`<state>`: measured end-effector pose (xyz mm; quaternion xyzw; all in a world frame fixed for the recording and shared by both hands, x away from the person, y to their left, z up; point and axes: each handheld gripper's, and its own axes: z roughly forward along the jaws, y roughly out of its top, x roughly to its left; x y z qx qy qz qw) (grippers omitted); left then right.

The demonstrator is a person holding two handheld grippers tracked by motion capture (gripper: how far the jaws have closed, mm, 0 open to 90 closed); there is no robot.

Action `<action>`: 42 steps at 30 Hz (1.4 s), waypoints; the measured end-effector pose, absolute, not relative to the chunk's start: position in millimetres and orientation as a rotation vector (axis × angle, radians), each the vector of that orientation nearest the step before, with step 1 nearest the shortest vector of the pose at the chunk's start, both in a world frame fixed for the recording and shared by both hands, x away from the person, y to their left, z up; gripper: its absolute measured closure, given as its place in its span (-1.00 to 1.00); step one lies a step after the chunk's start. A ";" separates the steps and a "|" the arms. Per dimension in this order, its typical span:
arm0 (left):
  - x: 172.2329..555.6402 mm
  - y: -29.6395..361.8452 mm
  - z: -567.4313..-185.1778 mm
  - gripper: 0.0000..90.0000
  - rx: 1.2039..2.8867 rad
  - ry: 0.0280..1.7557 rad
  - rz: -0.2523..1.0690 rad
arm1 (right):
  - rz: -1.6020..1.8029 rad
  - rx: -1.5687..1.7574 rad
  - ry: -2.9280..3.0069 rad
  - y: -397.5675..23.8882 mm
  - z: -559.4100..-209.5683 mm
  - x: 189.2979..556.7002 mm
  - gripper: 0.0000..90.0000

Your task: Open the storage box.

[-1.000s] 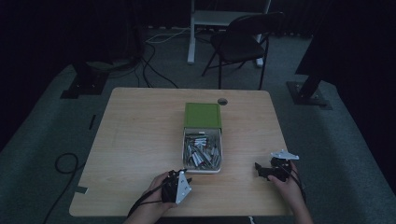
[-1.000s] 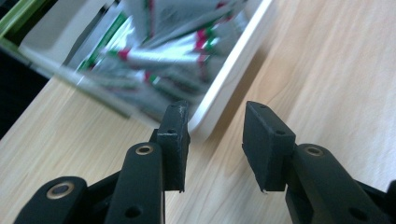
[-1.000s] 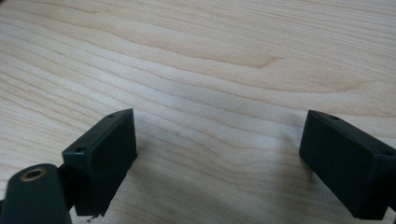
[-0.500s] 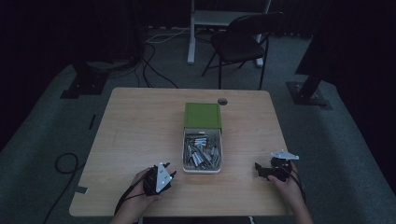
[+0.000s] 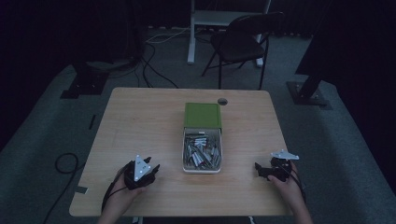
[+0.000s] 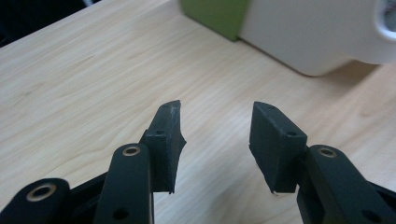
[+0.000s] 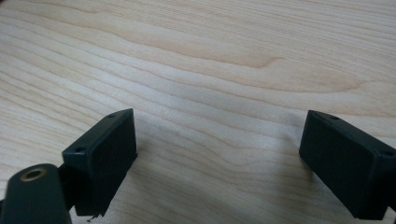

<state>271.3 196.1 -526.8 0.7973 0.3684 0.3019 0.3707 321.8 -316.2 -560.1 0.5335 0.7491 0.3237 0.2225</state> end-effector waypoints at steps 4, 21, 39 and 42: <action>273.2 210.4 -526.0 0.18 2.013 0.995 0.779 | 0.894 1.474 2.069 -316.2 -560.1 321.8 -0.76; 279.5 246.2 -533.0 -0.18 1.899 1.182 0.686 | 0.894 1.474 2.069 -316.2 -560.2 321.8 -0.76; 283.9 265.0 -543.5 -0.68 1.892 1.267 0.669 | 0.894 1.474 2.069 -316.2 -560.2 321.8 -0.76; 284.7 269.9 -545.7 -0.77 1.888 1.294 0.694 | 0.894 1.474 2.069 -316.2 -560.1 321.8 -0.76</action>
